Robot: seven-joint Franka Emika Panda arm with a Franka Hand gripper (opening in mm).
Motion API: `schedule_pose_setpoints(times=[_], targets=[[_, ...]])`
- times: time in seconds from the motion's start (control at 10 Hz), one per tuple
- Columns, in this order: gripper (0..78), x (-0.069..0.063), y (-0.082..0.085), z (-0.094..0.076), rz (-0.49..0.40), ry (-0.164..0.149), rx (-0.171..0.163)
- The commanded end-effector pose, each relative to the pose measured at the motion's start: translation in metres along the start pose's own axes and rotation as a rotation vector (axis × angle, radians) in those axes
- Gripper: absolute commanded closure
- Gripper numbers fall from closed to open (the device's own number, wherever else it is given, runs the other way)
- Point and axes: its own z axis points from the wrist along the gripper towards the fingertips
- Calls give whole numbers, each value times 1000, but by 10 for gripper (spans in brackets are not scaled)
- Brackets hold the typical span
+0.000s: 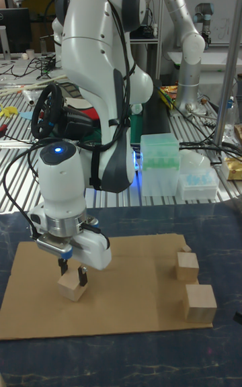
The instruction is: Grab the block and place it at the designated location
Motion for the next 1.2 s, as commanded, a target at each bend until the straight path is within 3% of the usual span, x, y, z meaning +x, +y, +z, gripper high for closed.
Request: schedule_pose_setpoints(times=[0.1,0.2,0.3,1.1,1.2], targets=[[762,0,2,-3,12,8,7],[762,0,2,-3,12,8,7],[1,0,2,-3,12,8,7],[1,0,2,-3,12,8,7],[1,3,2,-23,-12,30,18]])
